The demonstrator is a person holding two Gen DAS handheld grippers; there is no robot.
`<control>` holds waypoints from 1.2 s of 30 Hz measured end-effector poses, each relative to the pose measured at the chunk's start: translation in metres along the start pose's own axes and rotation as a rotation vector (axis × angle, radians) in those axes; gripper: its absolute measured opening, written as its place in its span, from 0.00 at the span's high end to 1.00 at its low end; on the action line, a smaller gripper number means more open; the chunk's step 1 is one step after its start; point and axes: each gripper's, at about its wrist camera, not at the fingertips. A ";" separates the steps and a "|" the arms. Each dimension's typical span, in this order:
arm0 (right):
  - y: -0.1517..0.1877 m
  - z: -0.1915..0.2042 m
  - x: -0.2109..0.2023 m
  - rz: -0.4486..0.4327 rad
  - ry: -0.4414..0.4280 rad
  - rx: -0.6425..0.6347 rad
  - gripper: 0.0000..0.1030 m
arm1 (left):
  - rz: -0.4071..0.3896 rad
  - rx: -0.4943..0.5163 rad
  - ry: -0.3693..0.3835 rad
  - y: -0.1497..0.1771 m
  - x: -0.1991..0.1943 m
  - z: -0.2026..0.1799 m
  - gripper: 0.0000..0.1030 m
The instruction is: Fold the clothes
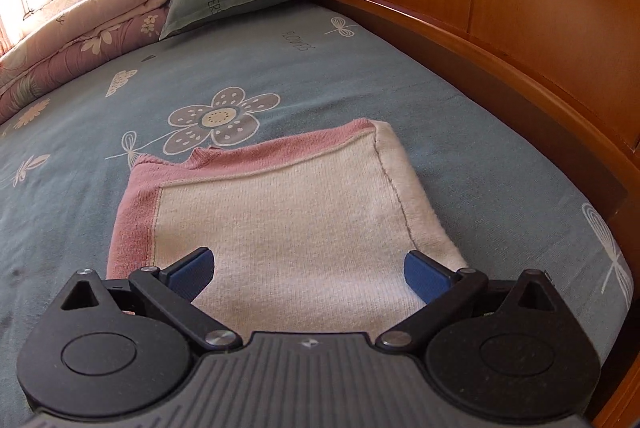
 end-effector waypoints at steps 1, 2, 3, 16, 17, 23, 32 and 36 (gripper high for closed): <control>0.002 0.002 -0.003 -0.006 -0.004 -0.001 0.00 | -0.009 0.002 -0.003 0.000 -0.003 -0.001 0.03; 0.004 0.004 -0.006 -0.010 -0.012 -0.006 0.00 | -0.018 0.004 -0.006 0.000 -0.006 -0.001 0.03; 0.006 0.008 -0.011 -0.013 -0.025 -0.016 0.00 | -0.028 0.006 -0.009 -0.001 -0.009 -0.002 0.03; 0.043 0.074 -0.026 0.065 -0.174 -0.079 0.00 | -0.151 0.002 -0.040 0.013 -0.055 -0.001 0.03; 0.047 0.079 -0.022 0.083 -0.173 -0.082 0.00 | -0.157 0.003 -0.043 0.014 -0.058 -0.002 0.03; 0.077 0.087 -0.060 0.049 -0.141 -0.077 0.00 | -0.242 0.039 -0.061 0.024 -0.082 -0.012 0.02; 0.140 0.103 -0.136 0.000 -0.020 -0.098 0.00 | -0.308 0.146 0.041 0.021 -0.101 -0.049 0.01; 0.166 0.111 -0.164 -0.041 0.013 -0.083 0.00 | -0.329 0.192 0.089 0.022 -0.107 -0.069 0.01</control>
Point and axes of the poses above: each gripper's, at about its wrist camera, not at the fingertips, and x roughly the way its jaws point, z to its left, y to its underside, and after that the axes turned 11 degrees about z, right-handed
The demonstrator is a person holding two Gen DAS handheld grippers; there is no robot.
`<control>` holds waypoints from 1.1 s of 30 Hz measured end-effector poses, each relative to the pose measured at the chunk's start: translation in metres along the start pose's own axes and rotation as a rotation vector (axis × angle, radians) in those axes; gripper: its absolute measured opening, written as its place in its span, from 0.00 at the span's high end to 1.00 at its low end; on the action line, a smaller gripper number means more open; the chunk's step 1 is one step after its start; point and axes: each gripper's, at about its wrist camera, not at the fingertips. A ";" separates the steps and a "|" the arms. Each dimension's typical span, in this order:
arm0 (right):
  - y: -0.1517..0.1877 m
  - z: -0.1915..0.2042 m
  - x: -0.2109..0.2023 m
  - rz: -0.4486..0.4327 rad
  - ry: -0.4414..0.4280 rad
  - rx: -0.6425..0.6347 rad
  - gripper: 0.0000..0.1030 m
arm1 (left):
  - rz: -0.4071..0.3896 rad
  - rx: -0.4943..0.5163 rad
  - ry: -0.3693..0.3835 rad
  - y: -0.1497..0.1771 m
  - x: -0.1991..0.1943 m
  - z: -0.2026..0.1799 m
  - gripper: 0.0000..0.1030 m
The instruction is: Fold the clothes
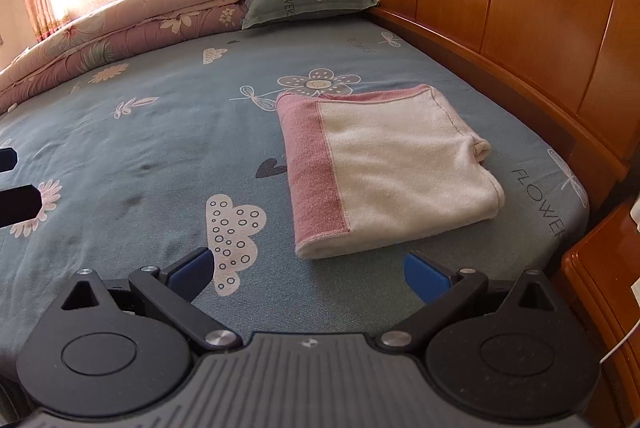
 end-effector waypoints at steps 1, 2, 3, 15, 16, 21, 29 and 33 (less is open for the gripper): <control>0.005 0.002 -0.007 -0.012 0.013 0.003 0.00 | -0.005 0.011 0.011 -0.001 -0.001 -0.005 0.01; 0.009 0.005 -0.012 -0.025 0.035 0.004 0.00 | -0.004 0.015 0.028 -0.002 -0.001 -0.008 0.01; 0.013 0.007 -0.018 -0.038 0.056 0.004 0.00 | 0.000 0.016 0.048 -0.003 -0.001 -0.010 0.01; 0.047 0.011 -0.032 -0.042 0.094 0.080 0.00 | 0.256 -0.079 -0.017 0.006 0.039 -0.028 0.01; 0.048 0.011 -0.031 -0.038 0.095 0.078 0.00 | 0.263 -0.082 -0.010 0.008 0.040 -0.029 0.01; 0.050 0.006 -0.029 -0.029 0.103 0.087 0.00 | 0.296 -0.086 0.014 0.012 0.046 -0.034 0.01; 0.044 -0.014 -0.028 -0.021 0.147 0.126 0.00 | 0.311 -0.018 0.030 -0.001 0.056 -0.052 0.01; 0.037 -0.025 -0.027 -0.015 0.167 0.153 0.00 | 0.311 0.007 0.062 -0.011 0.066 -0.061 0.01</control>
Point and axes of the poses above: each gripper's, at about its wrist camera, not at the fingertips, and x roughly the way its jaws point, z to its left, y to its underside, and after that the axes turned 11 degrees about z, right-handed
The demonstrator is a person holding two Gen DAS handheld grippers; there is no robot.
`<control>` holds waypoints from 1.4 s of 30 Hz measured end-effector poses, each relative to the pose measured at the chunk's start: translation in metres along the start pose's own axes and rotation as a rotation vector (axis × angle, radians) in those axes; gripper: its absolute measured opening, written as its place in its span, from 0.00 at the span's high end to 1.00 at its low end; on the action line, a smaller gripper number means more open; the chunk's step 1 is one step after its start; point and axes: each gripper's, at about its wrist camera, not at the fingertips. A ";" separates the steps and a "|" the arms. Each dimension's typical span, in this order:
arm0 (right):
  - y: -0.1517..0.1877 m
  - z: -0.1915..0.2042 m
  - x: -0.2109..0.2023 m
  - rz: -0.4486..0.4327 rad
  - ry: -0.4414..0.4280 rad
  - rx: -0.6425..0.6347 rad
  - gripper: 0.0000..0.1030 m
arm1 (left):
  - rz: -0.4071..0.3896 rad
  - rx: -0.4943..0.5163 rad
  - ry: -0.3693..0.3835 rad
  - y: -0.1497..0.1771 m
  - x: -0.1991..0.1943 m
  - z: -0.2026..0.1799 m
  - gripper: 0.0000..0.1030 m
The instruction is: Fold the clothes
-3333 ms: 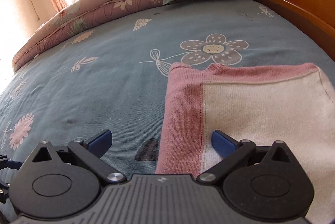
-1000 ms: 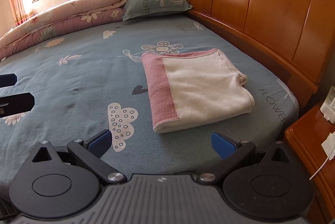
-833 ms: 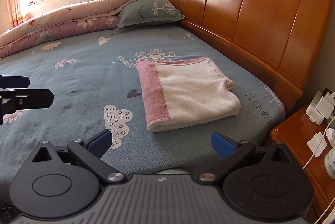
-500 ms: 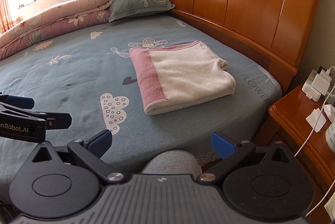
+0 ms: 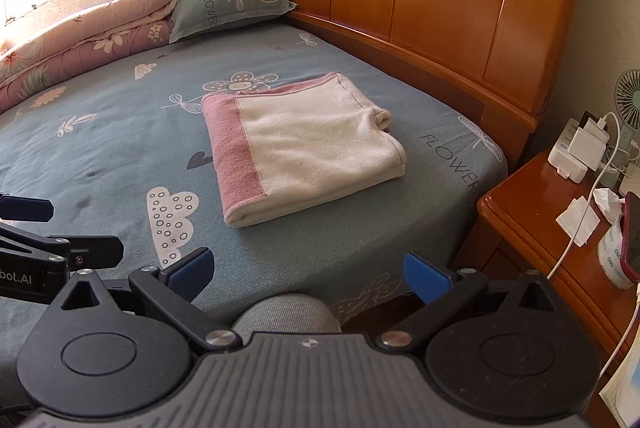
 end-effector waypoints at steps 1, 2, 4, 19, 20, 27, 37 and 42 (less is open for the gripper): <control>-0.002 -0.002 0.001 0.000 0.007 0.003 0.00 | 0.001 0.005 0.009 -0.004 0.002 -0.001 0.01; -0.004 -0.003 0.002 -0.001 0.013 0.005 0.00 | 0.001 0.008 0.014 -0.007 0.004 -0.002 0.01; -0.006 -0.006 0.005 0.001 0.023 0.013 0.00 | 0.001 0.013 0.022 -0.012 0.006 -0.004 0.01; -0.013 -0.016 0.011 0.016 0.036 0.047 0.00 | 0.027 0.021 0.048 -0.023 0.021 -0.005 0.01; -0.013 -0.016 0.011 0.016 0.034 0.047 0.00 | 0.028 0.020 0.050 -0.023 0.021 -0.005 0.01; -0.014 -0.015 0.013 0.023 0.025 0.043 0.00 | 0.029 0.015 0.042 -0.024 0.021 -0.003 0.01; -0.015 -0.015 0.013 0.022 0.020 0.046 0.00 | 0.033 0.023 0.031 -0.024 0.022 -0.005 0.01; -0.014 -0.015 0.013 0.022 0.013 0.042 0.00 | 0.025 0.036 0.013 -0.023 0.022 -0.007 0.01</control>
Point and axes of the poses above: each gripper's, at about its wrist camera, not at the fingertips, and x roughly the way its jaws point, z to its left, y to its underside, and after that the axes turned 11 degrees about z, right-handed
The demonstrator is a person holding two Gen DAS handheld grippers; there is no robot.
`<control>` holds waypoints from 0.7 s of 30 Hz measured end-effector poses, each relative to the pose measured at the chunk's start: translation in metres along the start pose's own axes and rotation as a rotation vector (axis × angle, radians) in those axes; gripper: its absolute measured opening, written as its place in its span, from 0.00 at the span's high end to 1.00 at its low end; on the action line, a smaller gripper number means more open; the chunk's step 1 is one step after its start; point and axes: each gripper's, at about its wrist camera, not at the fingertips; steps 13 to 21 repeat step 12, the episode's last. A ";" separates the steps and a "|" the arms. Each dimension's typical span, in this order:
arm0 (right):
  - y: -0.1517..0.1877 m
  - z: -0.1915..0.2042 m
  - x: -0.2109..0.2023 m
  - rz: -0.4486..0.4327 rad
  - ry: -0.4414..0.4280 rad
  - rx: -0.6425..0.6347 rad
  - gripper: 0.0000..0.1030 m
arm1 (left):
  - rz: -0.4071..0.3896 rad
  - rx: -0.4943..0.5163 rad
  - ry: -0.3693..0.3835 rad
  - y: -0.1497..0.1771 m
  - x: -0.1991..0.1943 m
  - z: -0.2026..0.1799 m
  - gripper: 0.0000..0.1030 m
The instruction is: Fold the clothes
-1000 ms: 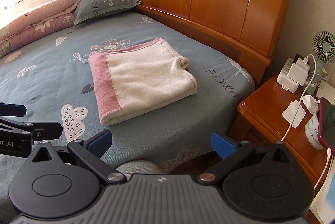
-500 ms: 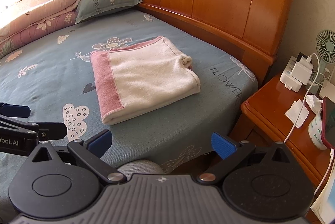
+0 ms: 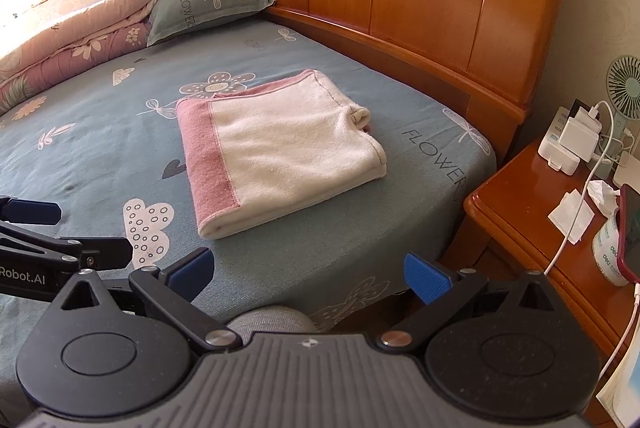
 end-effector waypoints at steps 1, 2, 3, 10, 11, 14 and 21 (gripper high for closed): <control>0.000 0.000 0.000 0.001 0.000 0.001 0.00 | 0.000 0.002 -0.001 0.000 0.000 0.000 0.01; 0.000 0.000 0.000 0.002 0.000 0.001 0.00 | -0.001 0.002 -0.001 0.000 -0.001 0.000 0.01; 0.000 0.000 0.001 0.003 -0.001 0.002 0.00 | -0.003 0.003 0.000 0.000 -0.001 0.000 0.01; 0.000 0.001 0.001 0.005 0.001 0.001 0.00 | -0.012 0.000 0.010 0.001 -0.002 0.001 0.01; 0.000 0.001 0.001 0.005 0.001 0.002 0.00 | -0.013 0.001 0.012 0.001 -0.002 0.001 0.01; 0.000 0.001 0.000 0.005 0.000 0.002 0.00 | -0.014 0.000 0.014 0.001 -0.002 0.002 0.01; 0.000 0.001 0.000 0.005 0.000 0.002 0.00 | -0.014 0.000 0.014 0.001 -0.002 0.002 0.01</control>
Point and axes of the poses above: each gripper's, at about its wrist camera, not at the fingertips, and x roughly the way its jaws point, z to its left, y to its underside, and after that the axes turned 11 degrees about z, right-handed
